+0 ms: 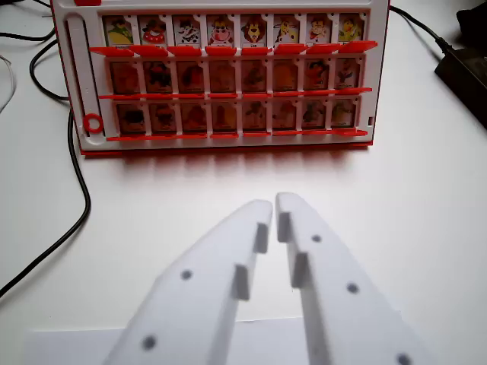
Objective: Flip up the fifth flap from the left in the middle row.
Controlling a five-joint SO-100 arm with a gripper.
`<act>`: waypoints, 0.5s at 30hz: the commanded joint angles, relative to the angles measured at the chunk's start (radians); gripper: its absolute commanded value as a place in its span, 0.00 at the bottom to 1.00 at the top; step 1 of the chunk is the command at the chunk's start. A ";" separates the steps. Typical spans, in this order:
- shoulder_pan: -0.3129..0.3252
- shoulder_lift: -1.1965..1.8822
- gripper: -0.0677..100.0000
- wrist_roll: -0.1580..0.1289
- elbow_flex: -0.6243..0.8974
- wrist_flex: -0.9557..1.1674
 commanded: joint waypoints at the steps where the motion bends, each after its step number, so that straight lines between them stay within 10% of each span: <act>1: -0.015 0.003 0.00 0.012 -0.046 -0.017; 15: -0.006 0.011 0.00 0.011 -0.043 -0.017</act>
